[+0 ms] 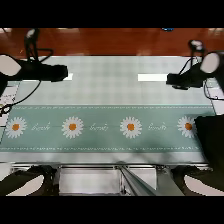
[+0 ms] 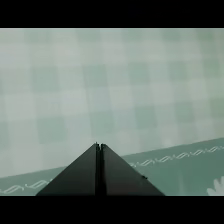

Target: Fold the shirts.

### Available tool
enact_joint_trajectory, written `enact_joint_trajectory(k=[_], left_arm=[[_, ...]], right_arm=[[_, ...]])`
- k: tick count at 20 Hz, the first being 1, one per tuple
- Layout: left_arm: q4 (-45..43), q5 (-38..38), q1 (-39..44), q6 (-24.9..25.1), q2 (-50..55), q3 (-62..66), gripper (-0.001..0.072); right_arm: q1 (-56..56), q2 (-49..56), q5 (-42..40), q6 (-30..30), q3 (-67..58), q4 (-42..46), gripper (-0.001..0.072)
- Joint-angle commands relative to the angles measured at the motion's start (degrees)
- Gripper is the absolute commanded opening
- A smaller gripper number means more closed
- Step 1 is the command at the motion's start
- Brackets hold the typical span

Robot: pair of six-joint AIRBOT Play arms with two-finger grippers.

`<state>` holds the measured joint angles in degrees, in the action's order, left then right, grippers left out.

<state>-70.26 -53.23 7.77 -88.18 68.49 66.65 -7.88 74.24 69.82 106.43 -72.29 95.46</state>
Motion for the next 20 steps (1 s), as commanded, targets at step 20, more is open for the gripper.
enact_joint_trajectory(k=[20], left_arm=[[-7.78, -4.87, 1.53, -5.38, 2.27, -0.46, 0.0018]], right_arm=[[-5.79, 4.76, 6.91, 3.87, -0.13, 7.13, 0.0023]])
